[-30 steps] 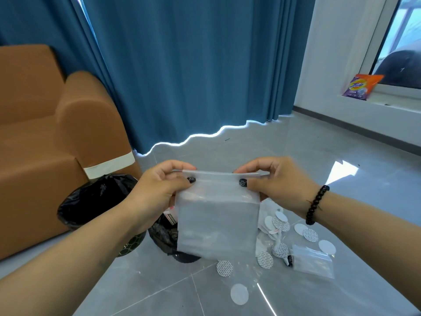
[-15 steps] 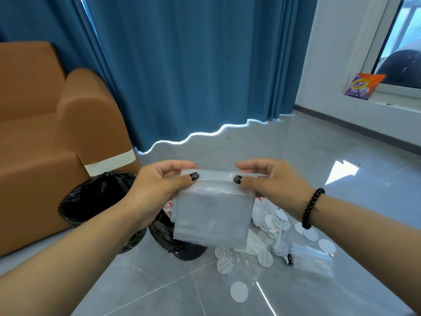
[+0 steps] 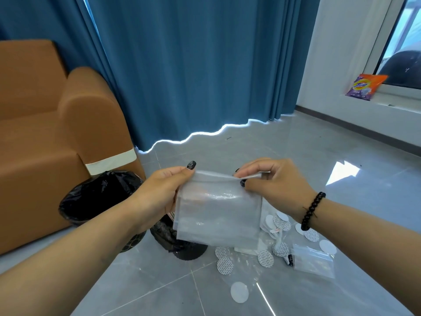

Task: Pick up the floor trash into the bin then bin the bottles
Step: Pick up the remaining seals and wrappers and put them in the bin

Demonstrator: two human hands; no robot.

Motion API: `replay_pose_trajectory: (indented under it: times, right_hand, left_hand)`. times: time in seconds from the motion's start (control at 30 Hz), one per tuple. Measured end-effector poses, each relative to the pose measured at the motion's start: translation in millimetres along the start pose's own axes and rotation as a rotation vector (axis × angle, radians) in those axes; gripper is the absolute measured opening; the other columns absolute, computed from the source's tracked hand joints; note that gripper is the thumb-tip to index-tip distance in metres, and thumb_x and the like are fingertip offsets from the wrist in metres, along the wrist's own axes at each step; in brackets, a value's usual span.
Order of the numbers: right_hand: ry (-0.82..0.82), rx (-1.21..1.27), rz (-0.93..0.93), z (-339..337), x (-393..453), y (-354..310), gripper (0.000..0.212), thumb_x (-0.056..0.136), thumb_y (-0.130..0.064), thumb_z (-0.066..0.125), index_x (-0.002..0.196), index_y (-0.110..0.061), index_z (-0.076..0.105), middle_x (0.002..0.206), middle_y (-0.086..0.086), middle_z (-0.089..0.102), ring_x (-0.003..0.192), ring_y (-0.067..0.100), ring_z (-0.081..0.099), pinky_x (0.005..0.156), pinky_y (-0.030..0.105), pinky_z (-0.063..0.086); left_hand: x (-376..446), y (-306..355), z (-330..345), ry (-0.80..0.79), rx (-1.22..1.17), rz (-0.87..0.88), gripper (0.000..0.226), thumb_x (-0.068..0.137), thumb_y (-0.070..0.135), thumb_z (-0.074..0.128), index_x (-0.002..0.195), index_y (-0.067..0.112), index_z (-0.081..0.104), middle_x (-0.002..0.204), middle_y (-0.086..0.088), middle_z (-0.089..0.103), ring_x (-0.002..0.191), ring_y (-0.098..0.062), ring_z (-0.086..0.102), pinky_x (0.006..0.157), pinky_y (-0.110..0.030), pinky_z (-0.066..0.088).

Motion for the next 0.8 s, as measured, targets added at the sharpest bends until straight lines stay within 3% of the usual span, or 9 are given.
replay_pose_trajectory:
  times: [0.07, 0.2, 0.3, 0.43, 0.53, 0.67, 0.8]
  right_hand:
    - [-0.031, -0.008, -0.018, 4, 0, -1, 0.026, 0.077, 0.002, 0.066, 0.074, -0.022, 0.077, 0.091, -0.004, 0.072, 0.057, 0.004, 0.052, 0.054, 0.015, 0.045]
    - [-0.06, 0.094, 0.076, 7, 0, 8, 0.015, 0.08, -0.009, 0.071, 0.091, -0.019, 0.075, 0.082, -0.007, 0.072, 0.059, -0.003, 0.059, 0.053, 0.007, 0.042]
    - [-0.075, 0.071, 0.121, 7, 2, 15, 0.022, 0.079, -0.011, 0.074, 0.099, -0.02, 0.072, 0.092, -0.002, 0.073, 0.067, 0.002, 0.064, 0.058, 0.012, 0.048]
    - [-0.079, 0.062, 0.12, 8, 0, 13, 0.014, 0.083, -0.005, 0.068, 0.092, -0.014, 0.073, 0.084, 0.001, 0.074, 0.067, 0.008, 0.067, 0.062, 0.025, 0.058]
    - [-0.059, 0.034, 0.098, 7, 0, 10, 0.014, 0.084, -0.005, 0.067, 0.093, -0.013, 0.073, 0.08, -0.002, 0.074, 0.061, 0.007, 0.065, 0.058, 0.026, 0.058]
    - [-0.042, 0.003, 0.072, 7, 0, 8, 0.014, 0.085, -0.006, 0.065, 0.089, -0.016, 0.074, 0.076, -0.006, 0.073, 0.058, 0.007, 0.065, 0.052, 0.022, 0.054]
    - [-0.001, -0.056, -0.01, 6, -1, 4, 0.02, 0.085, -0.008, 0.067, 0.08, -0.027, 0.074, 0.077, -0.007, 0.074, 0.063, 0.016, 0.067, 0.059, 0.026, 0.057]
  left_hand:
    - [1, 1, -4, 0.037, -0.008, 0.019, 0.023, 0.095, 0.021, 0.055, 0.105, 0.006, 0.07, 0.105, -0.019, 0.071, 0.094, -0.032, 0.067, 0.086, -0.045, 0.054]
    - [1, 3, -10, 0.07, -0.005, 0.053, 0.018, 0.091, 0.007, 0.059, 0.102, 0.015, 0.07, 0.095, -0.013, 0.073, 0.079, -0.022, 0.069, 0.069, -0.033, 0.058]
    - [-1, 3, -9, 0.044, 0.006, 0.06, 0.025, 0.09, 0.01, 0.061, 0.112, 0.019, 0.065, 0.098, -0.014, 0.074, 0.084, -0.026, 0.071, 0.078, -0.042, 0.057]
    - [-2, 3, -5, 0.04, 0.016, 0.038, 0.024, 0.091, 0.017, 0.06, 0.115, 0.018, 0.064, 0.101, -0.015, 0.073, 0.095, -0.033, 0.069, 0.087, -0.052, 0.054]
    - [-3, 2, -5, 0.051, 0.029, 0.029, 0.022, 0.093, 0.022, 0.058, 0.111, 0.013, 0.067, 0.104, -0.016, 0.072, 0.099, -0.035, 0.068, 0.093, -0.057, 0.05]
    - [-3, 2, -5, 0.063, 0.044, 0.039, 0.022, 0.092, 0.027, 0.059, 0.104, 0.01, 0.068, 0.104, -0.022, 0.07, 0.089, -0.035, 0.063, 0.094, -0.066, 0.04]
    - [-1, 0, -6, 0.057, 0.03, 0.022, 0.026, 0.095, 0.025, 0.056, 0.108, 0.004, 0.065, 0.1, -0.02, 0.07, 0.089, -0.033, 0.064, 0.094, -0.06, 0.045]
Point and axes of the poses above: each hand's wrist, its own x-axis towards the middle knuckle, its own z-axis out of the palm, y = z × x, the point moved 7 cm from there along x, towards the middle knuckle
